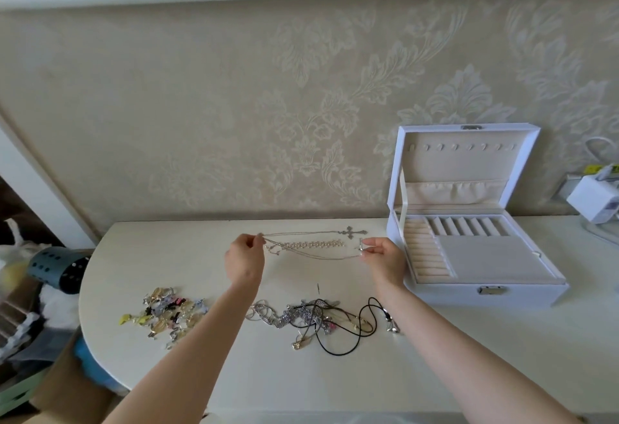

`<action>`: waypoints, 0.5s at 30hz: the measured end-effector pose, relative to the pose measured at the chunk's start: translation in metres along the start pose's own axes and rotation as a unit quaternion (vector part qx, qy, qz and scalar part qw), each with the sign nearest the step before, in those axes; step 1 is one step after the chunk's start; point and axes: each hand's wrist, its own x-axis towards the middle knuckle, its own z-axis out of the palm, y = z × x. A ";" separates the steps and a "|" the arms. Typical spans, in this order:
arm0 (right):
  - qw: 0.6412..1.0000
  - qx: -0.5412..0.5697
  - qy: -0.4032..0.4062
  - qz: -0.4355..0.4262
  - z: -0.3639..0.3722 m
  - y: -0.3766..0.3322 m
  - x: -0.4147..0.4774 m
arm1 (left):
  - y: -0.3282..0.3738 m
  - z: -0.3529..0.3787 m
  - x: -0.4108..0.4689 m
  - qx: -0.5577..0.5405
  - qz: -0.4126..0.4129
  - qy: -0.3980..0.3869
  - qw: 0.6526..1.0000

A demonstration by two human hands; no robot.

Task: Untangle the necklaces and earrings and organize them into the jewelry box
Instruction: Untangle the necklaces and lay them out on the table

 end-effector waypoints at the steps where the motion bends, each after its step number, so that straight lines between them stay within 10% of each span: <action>1: 1.000 -0.025 0.002 -0.009 0.002 0.003 0.004 | -0.004 0.002 0.004 0.020 -0.005 -0.005 1.000; 15: 0.938 -0.320 0.018 -0.134 0.011 0.020 0.030 | -0.031 0.006 0.027 0.168 -0.002 -0.019 0.986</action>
